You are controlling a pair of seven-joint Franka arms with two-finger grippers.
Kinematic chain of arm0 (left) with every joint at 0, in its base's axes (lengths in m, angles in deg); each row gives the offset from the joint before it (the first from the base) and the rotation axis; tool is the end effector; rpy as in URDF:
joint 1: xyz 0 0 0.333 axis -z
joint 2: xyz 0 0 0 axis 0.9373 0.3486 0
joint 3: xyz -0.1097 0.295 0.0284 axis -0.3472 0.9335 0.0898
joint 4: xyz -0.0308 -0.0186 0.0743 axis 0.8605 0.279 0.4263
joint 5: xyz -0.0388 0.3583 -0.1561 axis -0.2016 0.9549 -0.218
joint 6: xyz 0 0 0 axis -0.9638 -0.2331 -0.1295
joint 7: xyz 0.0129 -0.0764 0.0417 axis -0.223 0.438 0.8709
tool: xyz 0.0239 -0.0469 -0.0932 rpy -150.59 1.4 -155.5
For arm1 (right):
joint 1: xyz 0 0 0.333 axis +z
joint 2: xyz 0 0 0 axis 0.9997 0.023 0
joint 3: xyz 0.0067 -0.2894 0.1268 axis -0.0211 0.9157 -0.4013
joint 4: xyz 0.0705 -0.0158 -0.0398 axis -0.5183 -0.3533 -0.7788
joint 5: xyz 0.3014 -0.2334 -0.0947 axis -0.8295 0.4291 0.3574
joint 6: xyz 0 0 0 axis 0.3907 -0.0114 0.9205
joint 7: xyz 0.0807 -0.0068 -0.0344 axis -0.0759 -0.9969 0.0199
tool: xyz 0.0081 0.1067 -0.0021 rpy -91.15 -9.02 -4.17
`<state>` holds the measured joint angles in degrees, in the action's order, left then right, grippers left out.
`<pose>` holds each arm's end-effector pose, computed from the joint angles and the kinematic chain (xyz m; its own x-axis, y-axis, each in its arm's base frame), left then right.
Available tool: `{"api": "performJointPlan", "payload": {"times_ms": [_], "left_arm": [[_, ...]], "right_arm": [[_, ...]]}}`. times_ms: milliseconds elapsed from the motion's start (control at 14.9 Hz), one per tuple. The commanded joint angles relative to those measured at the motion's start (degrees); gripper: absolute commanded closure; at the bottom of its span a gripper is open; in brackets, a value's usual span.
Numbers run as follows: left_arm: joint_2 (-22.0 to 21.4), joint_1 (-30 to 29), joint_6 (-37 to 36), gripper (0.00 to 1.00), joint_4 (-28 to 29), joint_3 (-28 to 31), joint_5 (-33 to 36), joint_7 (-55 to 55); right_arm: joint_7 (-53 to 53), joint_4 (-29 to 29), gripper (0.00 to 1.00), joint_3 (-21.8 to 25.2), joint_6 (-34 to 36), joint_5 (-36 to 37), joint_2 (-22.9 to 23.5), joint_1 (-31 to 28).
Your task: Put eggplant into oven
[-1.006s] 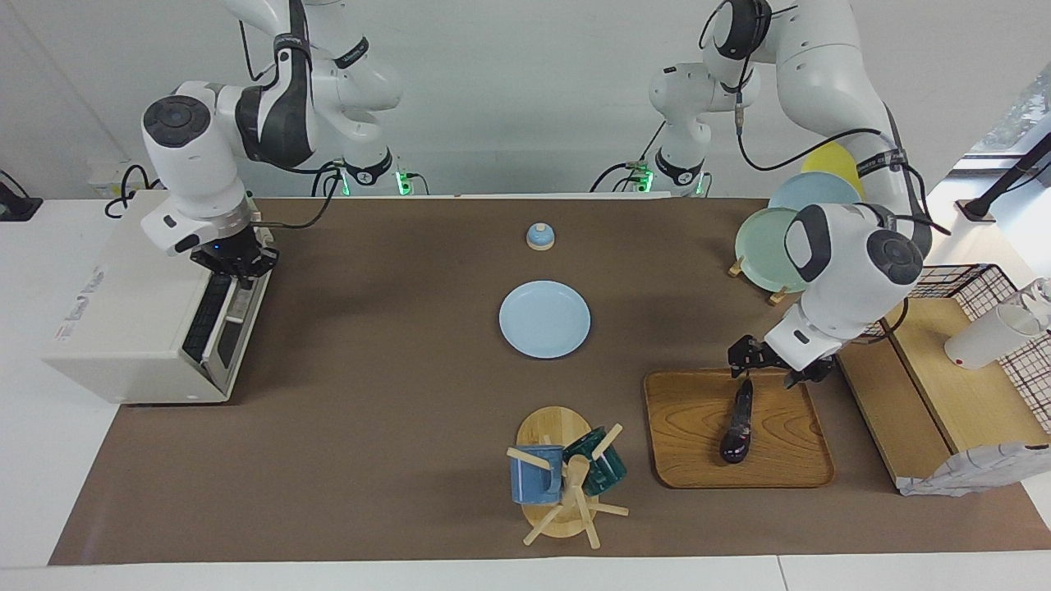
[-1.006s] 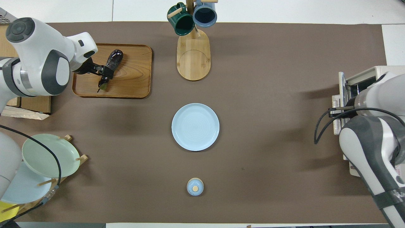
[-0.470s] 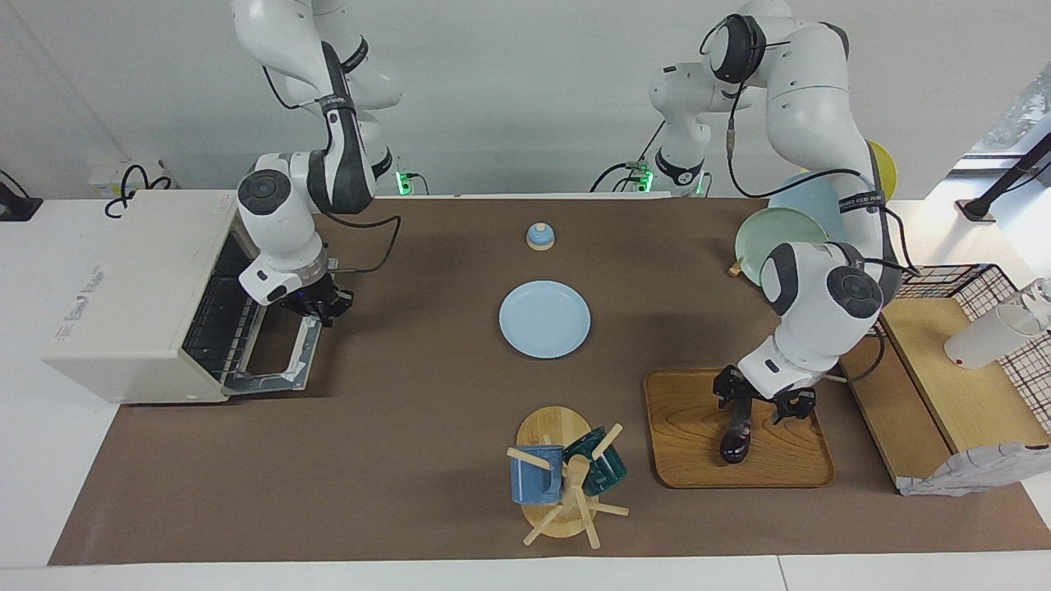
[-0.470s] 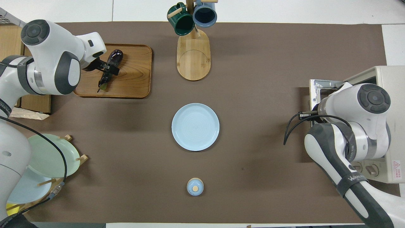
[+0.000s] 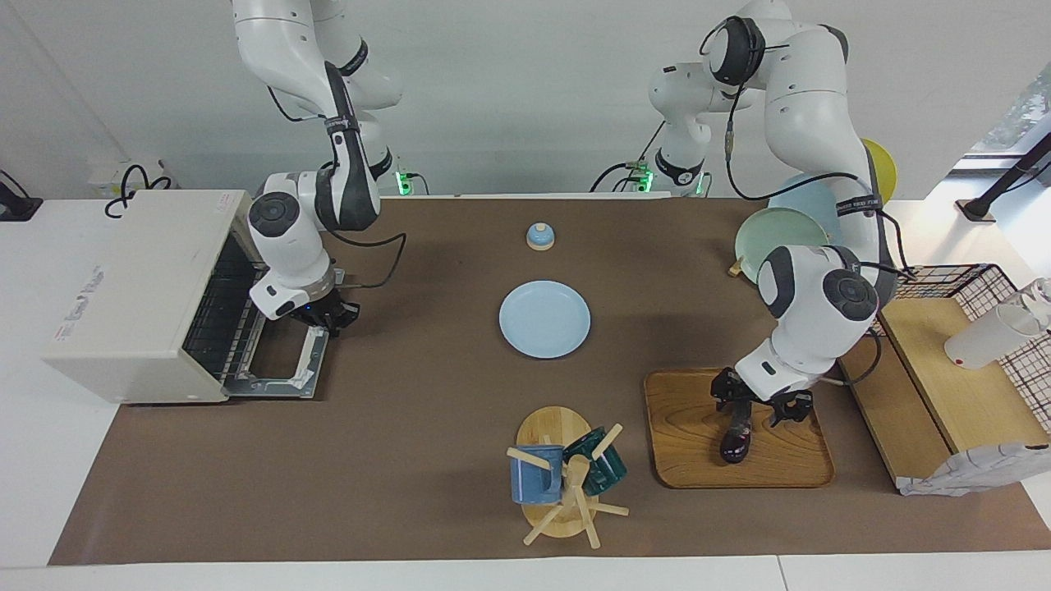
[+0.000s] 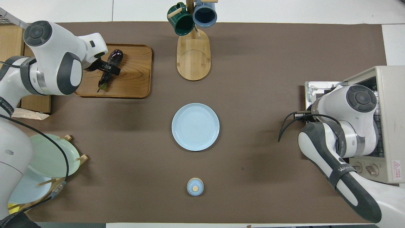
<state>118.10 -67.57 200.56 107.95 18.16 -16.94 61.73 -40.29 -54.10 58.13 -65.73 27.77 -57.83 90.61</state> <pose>0.7025 -0.0990 0.3246 0.9063 -0.4109 0.0989 -0.4149 -0.9096 0.0225 0.5334 0.0180 0.2975 0.9976 -0.0594 -0.0350 -0.0575 -0.9969 0.0530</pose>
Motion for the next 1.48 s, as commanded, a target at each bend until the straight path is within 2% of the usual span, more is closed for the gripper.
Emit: {"api": "performJointPlan", "payload": {"times_ms": [0, 201, 335, 470, 604, 738, 805, 872, 939, 1006, 1275, 1409], "left_arm": [[0.06, 0.44, 2.07, 0.0, 1.25, 0.32, 1.39, -0.25], [0.06, 0.35, 2.07, 0.0, 1.25, 0.32, 1.39, -0.33], [0.06, 0.26, 2.07, 0.0, 1.25, 0.24, 1.39, -0.33], [-0.03, 0.44, 2.15, 0.09, 1.86, 0.24, 1.3, -0.6], [-0.11, 0.35, 2.33, 0.27, 2.31, 0.24, 1.3, -0.6], [-0.11, 0.35, 2.33, 0.43, 2.31, 0.24, 1.3, -0.69], [-0.11, 0.35, 2.33, 0.52, 2.31, 0.32, 1.3, -0.6], [-0.2, 0.17, 1.98, 0.65, 2.13, 0.32, 1.3, -0.6], [-0.2, 0.09, 1.2, 0.84, 1.61, 0.32, 1.3, -0.69], [-0.2, -0.18, 0.58, 1.0, 1.34, 0.24, 1.3, -0.69], [-1.6, -0.27, -3.81, 1.0, -0.77, 0.23, -2.73, -0.16], [-5.9, -0.18, -8.37, 1.0, -0.24, 0.32, -5.11, 0.71]], "right_arm": [[-1.99, 0.38, 1.0, 0.38, 0.21, -0.69, -0.16, 0.18], [-3.92, 1.34, 1.0, -2.6, 1.61, -5.69, -0.59, 0.18], [-6.73, 3.62, 1.0, -4.71, 4.41, -5.88, -0.6, 0.18], [-7.01, 5.38, 1.0, -4.98, 5.92, -5.88, -0.51, 0.18], [-6.92, 6.44, 1.0, -4.98, 6.27, -5.79, -0.24, 0.09], [-6.31, 6.53, 0.51, -4.98, 6.19, -5.53, -0.24, 0.09], [-5.87, 6.53, 0.19, -4.98, 6.19, -5.0, -0.33, 0.09], [-4.65, 6.62, 0.06, -4.98, 6.19, -5.0, -0.33, 0.09], [-2.81, 6.62, 0.0, -4.98, 6.1, -5.0, -0.33, 0.09], [-1.05, 6.62, 0.0, -4.98, 6.1, -5.0, -0.33, 0.09], [-0.5, 6.45, 0.0, -4.98, 7.23, -5.0, -1.03, 0.09], [0.02, 6.62, 0.0, -4.98, 8.91, -4.82, -2.61, 0.0]]}}
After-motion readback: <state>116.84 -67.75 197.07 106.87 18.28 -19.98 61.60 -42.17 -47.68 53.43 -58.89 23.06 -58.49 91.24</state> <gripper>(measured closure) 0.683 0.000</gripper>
